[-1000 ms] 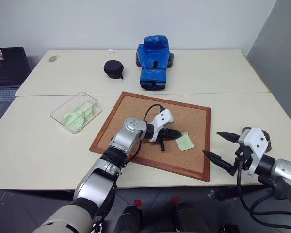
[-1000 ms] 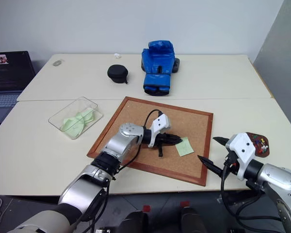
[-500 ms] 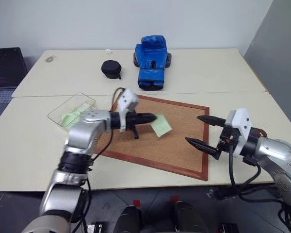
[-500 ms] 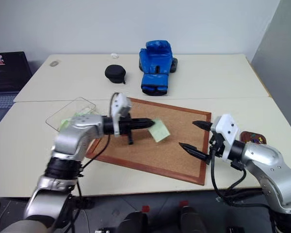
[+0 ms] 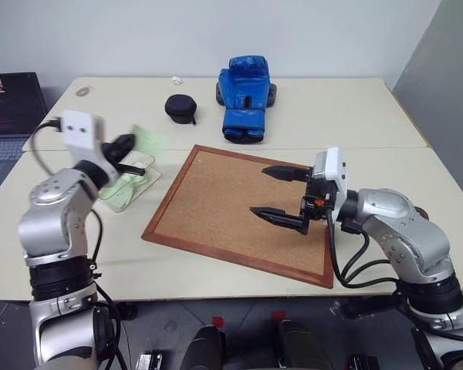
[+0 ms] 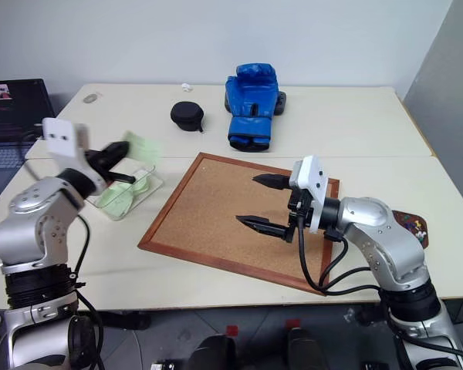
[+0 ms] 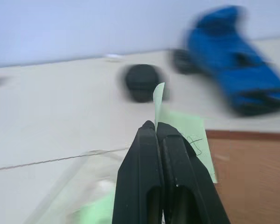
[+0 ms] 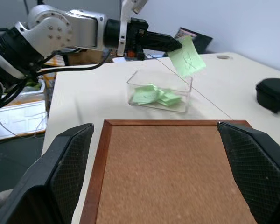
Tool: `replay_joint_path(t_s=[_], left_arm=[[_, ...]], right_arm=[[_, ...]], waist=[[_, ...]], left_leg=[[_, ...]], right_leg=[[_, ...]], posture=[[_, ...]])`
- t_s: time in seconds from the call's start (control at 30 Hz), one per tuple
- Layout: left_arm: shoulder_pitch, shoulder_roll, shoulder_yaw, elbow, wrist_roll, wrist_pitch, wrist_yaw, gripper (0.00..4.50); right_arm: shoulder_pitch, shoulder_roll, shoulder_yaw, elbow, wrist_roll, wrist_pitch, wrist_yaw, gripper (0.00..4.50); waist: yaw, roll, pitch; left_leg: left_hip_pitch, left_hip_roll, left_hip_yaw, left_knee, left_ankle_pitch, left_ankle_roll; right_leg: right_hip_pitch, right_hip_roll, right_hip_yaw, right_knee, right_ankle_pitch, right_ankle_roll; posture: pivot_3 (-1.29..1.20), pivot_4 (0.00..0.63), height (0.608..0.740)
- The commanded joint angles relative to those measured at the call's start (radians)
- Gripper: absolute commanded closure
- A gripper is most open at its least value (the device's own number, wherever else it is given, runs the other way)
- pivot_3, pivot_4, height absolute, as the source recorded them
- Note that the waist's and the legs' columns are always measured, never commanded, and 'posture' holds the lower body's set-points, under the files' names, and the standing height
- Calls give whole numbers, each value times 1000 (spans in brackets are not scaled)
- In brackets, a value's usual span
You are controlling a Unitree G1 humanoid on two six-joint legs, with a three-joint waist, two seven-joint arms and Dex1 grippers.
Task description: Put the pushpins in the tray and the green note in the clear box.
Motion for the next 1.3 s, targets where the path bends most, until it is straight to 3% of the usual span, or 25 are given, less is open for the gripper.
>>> replay_joint_path(t_s=[0.03,0.27,1.0,1.3], left_arm=[[39,-13,38,-16,33,-3,124,4495],[67,-56,17,-12,20,-11,182,4495],[-39,-34,-71,207,24,-31,178,345],[-66,11,-94,289,95,-41,258,345]], right_arm=[[-21,3,-10,-21,3,-18,14,0],[-24,7,-18,-35,11,-1,5,0],[17,-17,-51,-77,15,30,-46,0],[18,-19,-58,-84,17,42,-57,0]], waist=[[1,0,0],[4,-3,-1],[2,-3,-1],[-3,-3,-1]], left_leg=[[0,0,0,0,0,0],[-1,-1,0,0,0,0],[-1,-1,0,0,0,0],[-1,-1,1,0,0,0]], right_leg=[[0,0,0,0,0,0],[0,-1,-1,0,0,0],[-1,-1,0,1,0,0],[-1,-1,0,1,0,0]], posture=[[0,150,740],[0,150,740],[0,150,740],[0,150,740]])
